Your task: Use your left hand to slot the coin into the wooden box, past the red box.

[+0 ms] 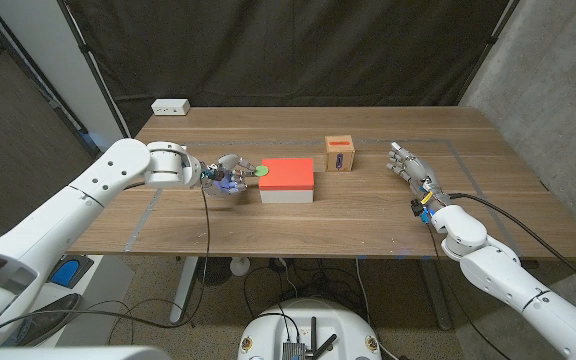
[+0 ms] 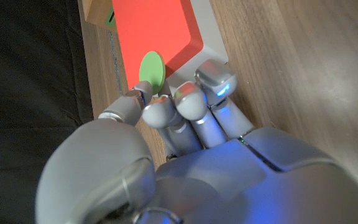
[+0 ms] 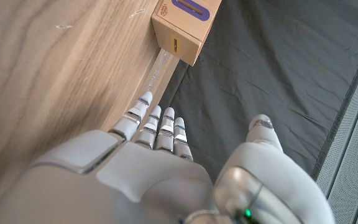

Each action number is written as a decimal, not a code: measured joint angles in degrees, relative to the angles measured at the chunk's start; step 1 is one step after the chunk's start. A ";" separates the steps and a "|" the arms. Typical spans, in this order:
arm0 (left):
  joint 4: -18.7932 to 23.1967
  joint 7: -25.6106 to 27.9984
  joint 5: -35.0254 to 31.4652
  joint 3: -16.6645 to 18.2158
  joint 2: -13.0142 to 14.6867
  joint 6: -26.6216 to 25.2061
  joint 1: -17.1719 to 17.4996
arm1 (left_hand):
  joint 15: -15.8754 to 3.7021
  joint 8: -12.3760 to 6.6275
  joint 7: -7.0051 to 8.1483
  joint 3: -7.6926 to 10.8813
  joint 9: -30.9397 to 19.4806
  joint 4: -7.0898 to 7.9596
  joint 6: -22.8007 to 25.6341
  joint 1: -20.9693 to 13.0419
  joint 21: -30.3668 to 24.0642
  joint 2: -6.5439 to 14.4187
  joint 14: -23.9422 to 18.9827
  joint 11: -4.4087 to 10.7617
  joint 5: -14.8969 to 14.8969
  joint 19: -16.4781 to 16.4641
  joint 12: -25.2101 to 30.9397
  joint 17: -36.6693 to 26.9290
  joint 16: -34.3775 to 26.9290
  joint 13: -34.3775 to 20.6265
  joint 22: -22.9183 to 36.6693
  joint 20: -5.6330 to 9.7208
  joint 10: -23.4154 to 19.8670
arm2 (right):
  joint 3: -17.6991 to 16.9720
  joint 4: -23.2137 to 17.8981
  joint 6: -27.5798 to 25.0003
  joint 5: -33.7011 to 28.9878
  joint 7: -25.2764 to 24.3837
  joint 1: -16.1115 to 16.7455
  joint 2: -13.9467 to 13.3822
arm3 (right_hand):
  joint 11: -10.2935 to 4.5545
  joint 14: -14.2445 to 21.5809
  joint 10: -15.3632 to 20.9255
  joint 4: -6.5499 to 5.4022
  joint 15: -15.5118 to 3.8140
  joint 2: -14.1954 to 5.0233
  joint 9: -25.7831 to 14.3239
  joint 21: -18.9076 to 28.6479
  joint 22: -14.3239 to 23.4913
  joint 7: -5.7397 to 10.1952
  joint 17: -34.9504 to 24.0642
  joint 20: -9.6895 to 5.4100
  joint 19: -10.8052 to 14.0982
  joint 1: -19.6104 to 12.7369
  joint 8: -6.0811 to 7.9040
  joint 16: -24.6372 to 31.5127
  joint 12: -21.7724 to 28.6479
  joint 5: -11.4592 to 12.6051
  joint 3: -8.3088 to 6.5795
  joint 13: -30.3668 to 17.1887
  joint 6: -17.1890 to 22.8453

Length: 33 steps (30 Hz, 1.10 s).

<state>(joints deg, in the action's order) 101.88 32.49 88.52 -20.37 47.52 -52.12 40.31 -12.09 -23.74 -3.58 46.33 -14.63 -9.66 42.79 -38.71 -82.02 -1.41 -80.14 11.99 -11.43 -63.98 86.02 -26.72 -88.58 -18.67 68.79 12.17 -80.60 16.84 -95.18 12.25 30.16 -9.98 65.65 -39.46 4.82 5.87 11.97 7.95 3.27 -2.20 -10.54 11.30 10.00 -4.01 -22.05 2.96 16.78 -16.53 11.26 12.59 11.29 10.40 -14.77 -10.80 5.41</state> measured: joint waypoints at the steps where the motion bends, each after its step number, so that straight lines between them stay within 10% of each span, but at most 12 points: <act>1: 0.13 0.37 0.19 0.04 0.01 0.08 0.09 | 0.00 -0.21 0.06 0.00 0.00 0.00 0.06 -0.14 -0.03 0.14 0.00 0.00 0.00 0.00 0.00 -0.17 0.11 0.04 -0.07 0.00 0.00 | 0.09 0.26 0.08 0.06 0.19 -0.15 0.07 | 0.00 0.00 0.00 0.00 0.00 0.00 0.00 0.00 0.00 0.00 0.00 0.00 0.00 0.00 0.00 0.00 0.00 0.00 0.00 0.00 0.00; 33: 1.94 7.40 2.13 -1.73 -0.51 0.81 -0.95 | 0.22 -2.42 0.59 -0.74 1.33 -0.39 3.04 0.47 -0.52 -0.02 -0.22 -0.12 0.00 0.41 0.67 0.44 0.62 -0.02 -0.64 -0.20 -0.13 | 0.90 4.57 3.11 1.29 3.03 -1.68 1.01 | 0.09 0.00 1.13 0.00 0.00 0.00 0.01 0.00 0.00 0.19 -0.01 0.31 0.31 0.00 0.00 0.00 0.00 0.00 0.00 0.01 0.19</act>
<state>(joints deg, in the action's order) 103.82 39.89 90.65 -22.10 47.01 -51.31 39.36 -11.86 -26.16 -2.99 45.59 -13.30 -10.05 45.83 -38.23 -82.55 -1.43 -80.36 11.87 -11.43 -63.57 86.70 -26.27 -87.96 -18.69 68.16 11.97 -80.73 17.74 -90.61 15.36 31.45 -6.95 63.97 -38.45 4.92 5.87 13.10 7.95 3.26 -2.20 -10.53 11.30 10.00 -3.81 -22.06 3.27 17.10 -16.53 11.27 12.59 11.29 10.40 -14.77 -10.79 5.60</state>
